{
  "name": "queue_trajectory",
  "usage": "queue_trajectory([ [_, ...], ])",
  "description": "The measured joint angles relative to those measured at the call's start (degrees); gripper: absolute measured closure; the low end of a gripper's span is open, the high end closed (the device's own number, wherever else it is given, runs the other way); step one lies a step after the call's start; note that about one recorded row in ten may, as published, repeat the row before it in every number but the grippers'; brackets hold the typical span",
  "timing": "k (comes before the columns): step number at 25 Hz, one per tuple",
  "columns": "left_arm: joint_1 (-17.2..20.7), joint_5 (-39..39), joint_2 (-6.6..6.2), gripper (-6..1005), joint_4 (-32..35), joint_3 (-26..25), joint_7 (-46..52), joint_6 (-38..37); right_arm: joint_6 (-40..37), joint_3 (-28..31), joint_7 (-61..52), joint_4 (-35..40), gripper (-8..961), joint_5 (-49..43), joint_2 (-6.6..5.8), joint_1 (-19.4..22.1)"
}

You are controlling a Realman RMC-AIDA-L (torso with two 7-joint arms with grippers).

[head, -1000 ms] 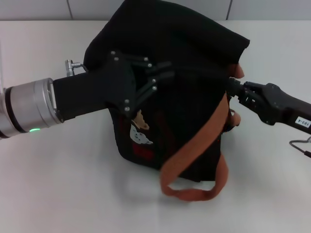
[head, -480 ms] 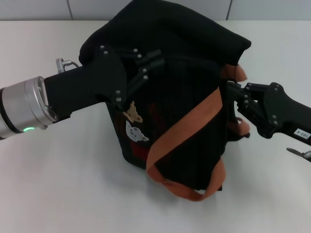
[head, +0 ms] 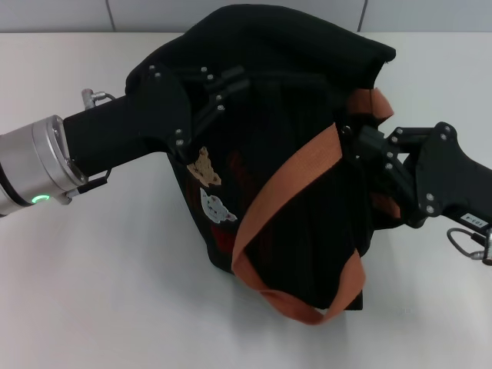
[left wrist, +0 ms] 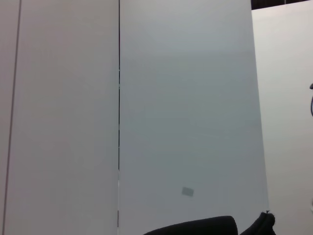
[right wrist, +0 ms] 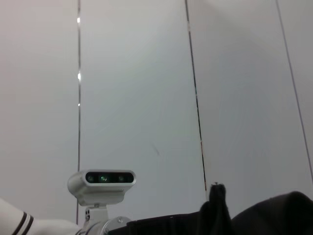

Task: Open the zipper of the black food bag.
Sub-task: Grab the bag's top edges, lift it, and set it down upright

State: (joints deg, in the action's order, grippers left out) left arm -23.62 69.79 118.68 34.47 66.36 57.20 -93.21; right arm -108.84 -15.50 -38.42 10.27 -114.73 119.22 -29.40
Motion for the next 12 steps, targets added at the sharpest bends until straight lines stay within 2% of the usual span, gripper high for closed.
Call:
queue_trajectory([
  [5,-0.4,-0.2,0.01,910,-2.2,-1.8,0.0,0.1,-1.3,0.4,6.5,-2.0,947,0.1,0.05,0.5],
  [12,-0.5,-0.2,-0.04,910,-3.1,-2.2,-0.3,0.1,-1.3,0.5,6.7,-2.9,951,2.0,0.05,0.8],
])
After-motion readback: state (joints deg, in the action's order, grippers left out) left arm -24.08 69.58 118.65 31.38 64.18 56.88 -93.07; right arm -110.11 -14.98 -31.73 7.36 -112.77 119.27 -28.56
